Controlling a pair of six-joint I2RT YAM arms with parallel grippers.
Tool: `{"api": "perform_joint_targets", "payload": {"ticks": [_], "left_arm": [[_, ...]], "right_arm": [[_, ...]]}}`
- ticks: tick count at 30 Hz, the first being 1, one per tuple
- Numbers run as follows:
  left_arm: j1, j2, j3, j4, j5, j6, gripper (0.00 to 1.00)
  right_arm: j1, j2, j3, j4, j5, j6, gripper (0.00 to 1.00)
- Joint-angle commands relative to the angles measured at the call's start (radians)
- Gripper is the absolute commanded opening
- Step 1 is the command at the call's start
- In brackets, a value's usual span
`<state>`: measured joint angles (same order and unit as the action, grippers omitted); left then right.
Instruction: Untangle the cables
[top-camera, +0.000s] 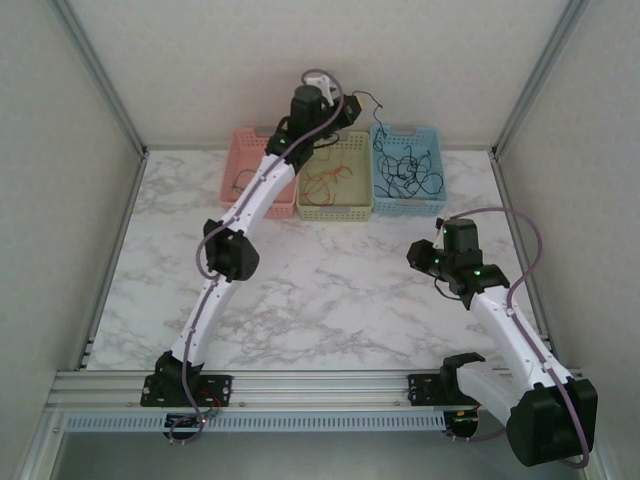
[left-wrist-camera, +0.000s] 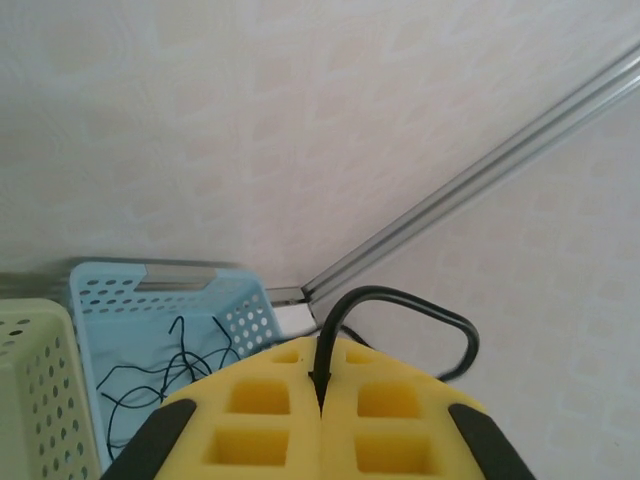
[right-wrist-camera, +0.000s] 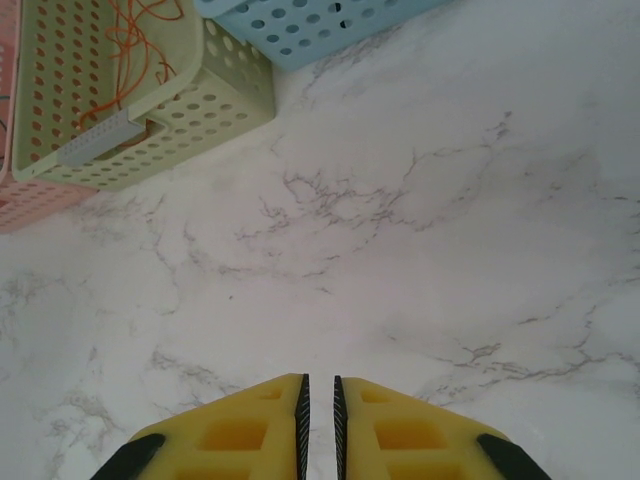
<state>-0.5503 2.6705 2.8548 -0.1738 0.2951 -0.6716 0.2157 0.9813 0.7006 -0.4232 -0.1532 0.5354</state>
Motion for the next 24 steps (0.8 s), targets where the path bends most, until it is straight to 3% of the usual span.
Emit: {"api": "perform_joint_targets", "payload": {"ticks": [1,8,10,11,13,15,18,24], "left_arm": [[-0.037,0.061,0.022,0.196,-0.042,-0.036,0.0],[-0.111,0.145,0.014,0.226,-0.105,0.04,0.0],[-0.115,0.166,0.014,0.213,-0.109,0.032,0.14],[-0.117,0.177,0.014,0.206,-0.103,0.032,0.31],[-0.121,0.184,0.014,0.171,-0.087,0.06,0.57],[-0.128,0.18,0.014,0.115,-0.065,0.098,0.7],[-0.128,0.153,0.014,0.017,-0.027,0.138,0.79],[-0.123,0.031,0.013,-0.155,-0.04,0.285,0.83]], "right_arm": [[-0.003,-0.013,0.019,-0.044,-0.011,-0.018,0.16],[-0.004,0.006,0.024,-0.053,-0.031,-0.015,0.15],[-0.004,0.005,0.025,-0.054,-0.032,-0.015,0.15],[-0.002,0.007,0.025,-0.054,-0.037,-0.015,0.15],[-0.004,0.01,0.026,-0.052,-0.043,-0.015,0.15],[-0.004,0.013,0.025,-0.052,-0.047,-0.015,0.15],[-0.003,0.015,0.022,-0.048,-0.048,-0.015,0.15],[-0.004,0.008,0.027,-0.048,-0.051,-0.016,0.15]]}}
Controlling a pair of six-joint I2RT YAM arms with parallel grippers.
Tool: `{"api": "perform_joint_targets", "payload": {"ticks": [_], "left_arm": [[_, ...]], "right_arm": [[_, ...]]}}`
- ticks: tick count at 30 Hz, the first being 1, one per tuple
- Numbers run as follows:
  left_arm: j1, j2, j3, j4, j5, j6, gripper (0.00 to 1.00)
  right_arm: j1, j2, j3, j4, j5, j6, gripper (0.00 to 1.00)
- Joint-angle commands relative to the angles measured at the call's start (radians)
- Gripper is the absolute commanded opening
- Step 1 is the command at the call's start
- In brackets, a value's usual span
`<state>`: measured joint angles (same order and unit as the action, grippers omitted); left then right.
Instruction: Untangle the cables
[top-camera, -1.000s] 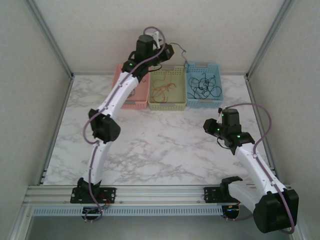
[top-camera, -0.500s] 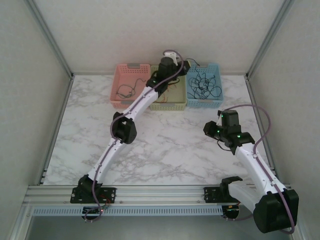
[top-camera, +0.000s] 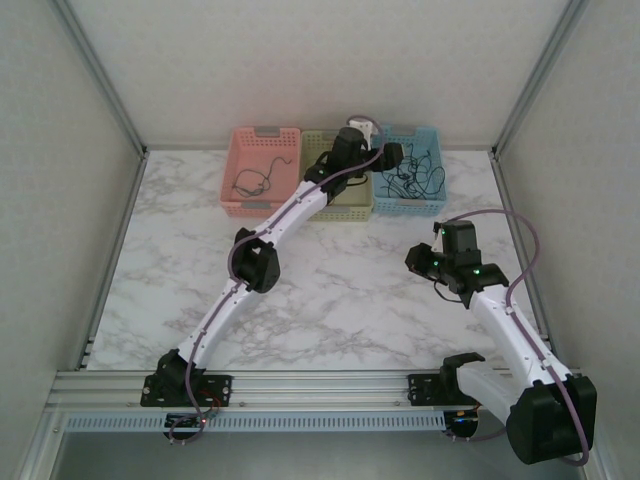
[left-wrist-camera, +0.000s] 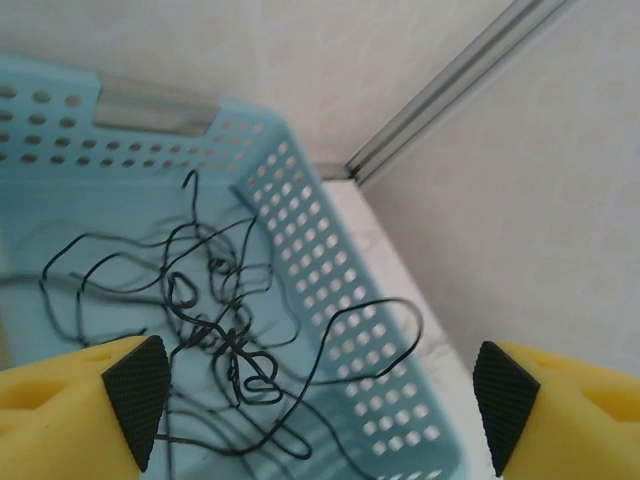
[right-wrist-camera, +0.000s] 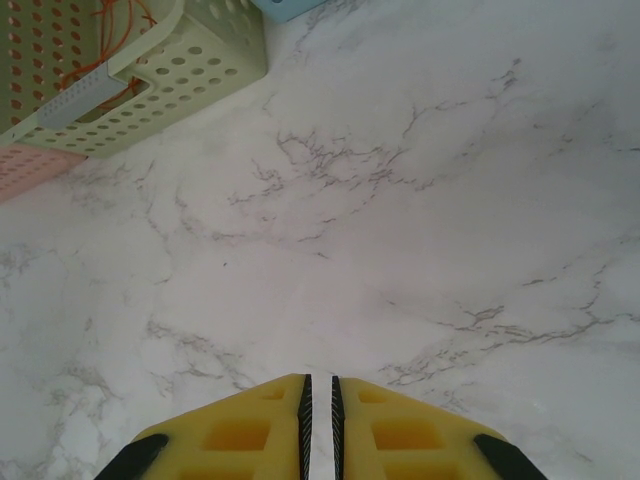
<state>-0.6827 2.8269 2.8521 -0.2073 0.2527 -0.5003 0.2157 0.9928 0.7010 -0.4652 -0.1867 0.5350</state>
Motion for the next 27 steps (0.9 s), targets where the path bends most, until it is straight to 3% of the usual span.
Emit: {"api": "perform_joint_targets", "payload": {"ticks": [1,9,12,14,16,20,21,22,27], "left_arm": [[0.012,-0.148,0.014,-0.144,-0.007,0.132,0.83],[0.034,-0.361,-0.043,-0.37,-0.001,0.229,0.8],[0.033,-0.507,-0.194,-0.416,-0.043,0.258,0.77],[0.032,-0.677,-0.447,-0.353,-0.09,0.272,0.76],[0.033,-0.888,-0.81,-0.178,-0.133,0.275,0.77],[0.037,-1.308,-1.432,0.072,-0.315,0.274,0.82],[0.042,-1.397,-1.547,0.087,-0.375,0.268,0.97],[0.046,-1.466,-1.638,0.088,-0.438,0.263,1.0],[0.092,-1.836,-2.083,0.088,-0.918,0.19,1.0]], "right_arm": [[-0.004,-0.003,0.03,-0.007,-0.019,-0.017,0.15],[-0.003,-0.001,0.053,0.001,-0.028,-0.025,0.16],[-0.003,0.005,0.066,0.0,-0.025,-0.027,0.17],[-0.004,0.009,0.073,0.002,-0.023,-0.027,0.2],[-0.004,0.009,0.071,0.002,-0.018,-0.018,0.24],[-0.004,-0.011,0.046,0.007,0.011,-0.019,0.43],[-0.004,-0.028,0.032,0.012,0.038,-0.02,0.49],[-0.004,-0.047,0.02,0.018,0.067,-0.02,0.53],[-0.002,-0.151,-0.091,0.117,0.366,-0.055,0.73]]}}
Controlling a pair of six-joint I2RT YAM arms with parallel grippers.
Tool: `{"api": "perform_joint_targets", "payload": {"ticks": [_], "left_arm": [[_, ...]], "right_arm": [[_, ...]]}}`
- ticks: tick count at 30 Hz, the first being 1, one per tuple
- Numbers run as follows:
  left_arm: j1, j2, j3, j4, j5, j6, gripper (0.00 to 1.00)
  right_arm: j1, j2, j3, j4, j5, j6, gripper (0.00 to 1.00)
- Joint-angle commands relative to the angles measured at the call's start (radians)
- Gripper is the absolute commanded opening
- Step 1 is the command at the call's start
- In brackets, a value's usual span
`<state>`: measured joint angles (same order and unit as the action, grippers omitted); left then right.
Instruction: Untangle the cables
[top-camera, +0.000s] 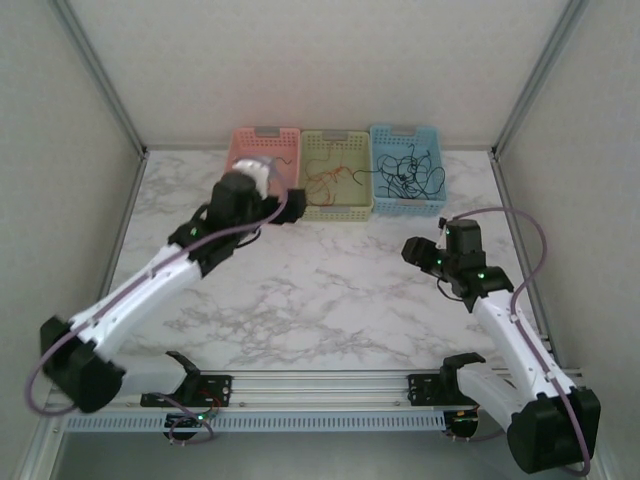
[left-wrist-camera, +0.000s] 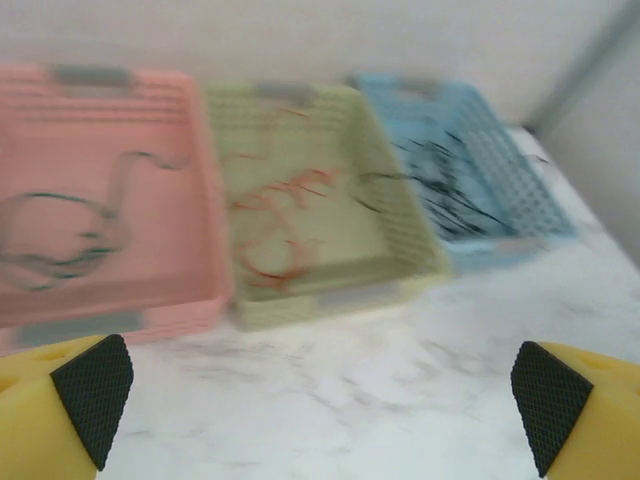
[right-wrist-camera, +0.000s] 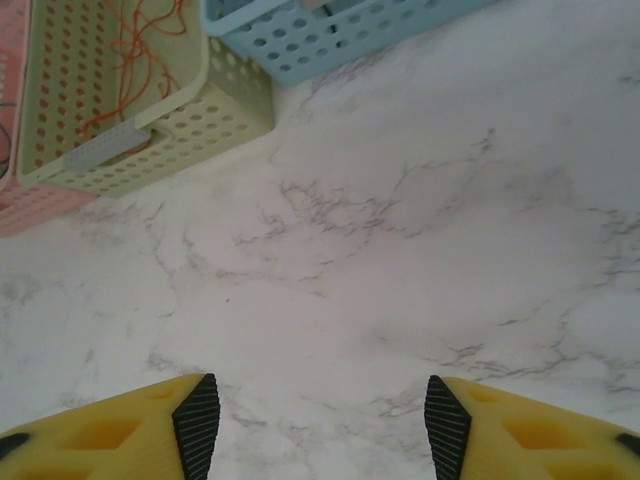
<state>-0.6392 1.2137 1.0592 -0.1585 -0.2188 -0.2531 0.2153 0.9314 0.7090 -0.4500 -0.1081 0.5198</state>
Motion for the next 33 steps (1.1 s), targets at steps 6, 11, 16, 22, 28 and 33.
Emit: {"api": "perform_joint_targets", "payload": {"ticks": [6,11,16,22,28,33], "left_arm": [[0.154,-0.447,-0.665,0.319,-0.644,0.11,1.0],[0.244,-0.331,-0.72,0.486,-0.557,0.176,1.0],[0.393,-0.068,-0.733,0.694,-0.365,0.176,0.99],[0.488,0.116,-0.74,0.972,-0.184,0.252,0.99],[0.576,0.326,-0.668,1.022,0.014,0.229,0.97],[0.581,0.327,-0.662,1.02,0.049,0.235,1.0]], "right_arm": [[-0.002,-0.09,-0.251,0.404,0.532,-0.188,0.77],[-0.003,-0.016,-0.378,0.681,0.68,-0.332,0.76],[-0.013,0.225,-0.434,1.029,0.717,-0.449,0.75],[-0.071,0.441,-0.404,1.294,0.589,-0.436,0.74],[-0.081,0.647,-0.364,1.458,0.44,-0.506,0.7],[-0.117,0.615,-0.338,1.336,0.403,-0.458,0.92]]}}
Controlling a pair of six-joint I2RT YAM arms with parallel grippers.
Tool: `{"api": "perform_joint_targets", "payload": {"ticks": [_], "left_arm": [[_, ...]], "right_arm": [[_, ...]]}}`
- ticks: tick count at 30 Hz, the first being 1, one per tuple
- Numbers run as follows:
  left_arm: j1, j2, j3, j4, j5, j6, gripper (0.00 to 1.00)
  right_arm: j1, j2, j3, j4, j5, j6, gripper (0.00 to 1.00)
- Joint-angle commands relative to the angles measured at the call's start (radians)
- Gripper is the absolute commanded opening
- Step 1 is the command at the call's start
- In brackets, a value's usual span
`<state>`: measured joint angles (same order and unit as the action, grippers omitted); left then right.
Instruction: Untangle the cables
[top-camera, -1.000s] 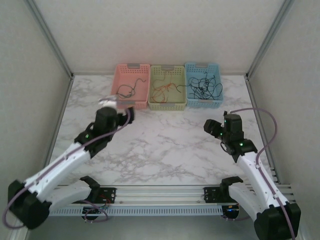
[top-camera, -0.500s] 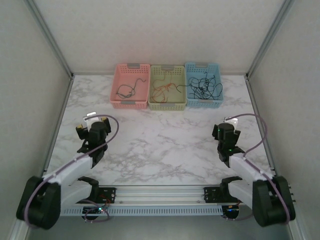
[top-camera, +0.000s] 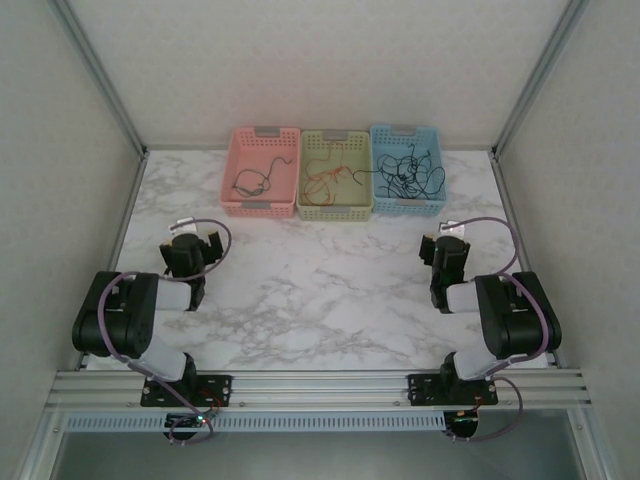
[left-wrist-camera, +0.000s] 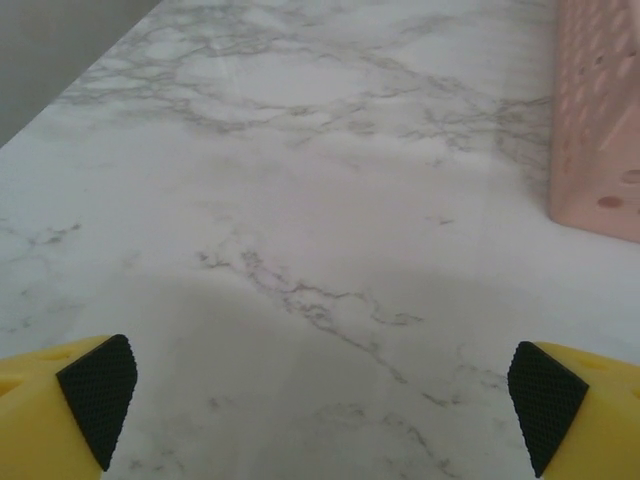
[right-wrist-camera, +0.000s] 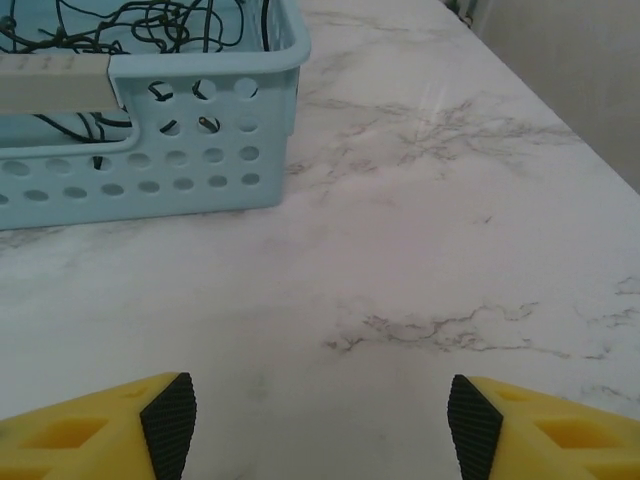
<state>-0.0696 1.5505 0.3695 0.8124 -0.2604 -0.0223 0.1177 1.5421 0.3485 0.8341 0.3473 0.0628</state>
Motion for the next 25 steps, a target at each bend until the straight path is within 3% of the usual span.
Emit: {"api": "perform_joint_targets", "payload": {"ticks": [1,16,20,25], "left_arm": [[0.012,-0.016,0.031,0.032,0.092,0.004,1.0],[0.012,-0.013,0.028,0.041,0.093,0.004,1.0],[0.011,-0.013,0.029,0.041,0.092,0.004,1.0],[0.012,-0.013,0.029,0.042,0.093,0.004,1.0]], "right_arm": [[-0.019,-0.004,0.026,0.025,-0.055,0.005,0.99],[-0.019,0.001,0.024,0.038,-0.057,-0.001,0.99],[-0.043,0.001,0.051,-0.015,-0.189,-0.019,0.99],[-0.047,-0.002,0.04,0.003,-0.214,-0.027,0.99]]}}
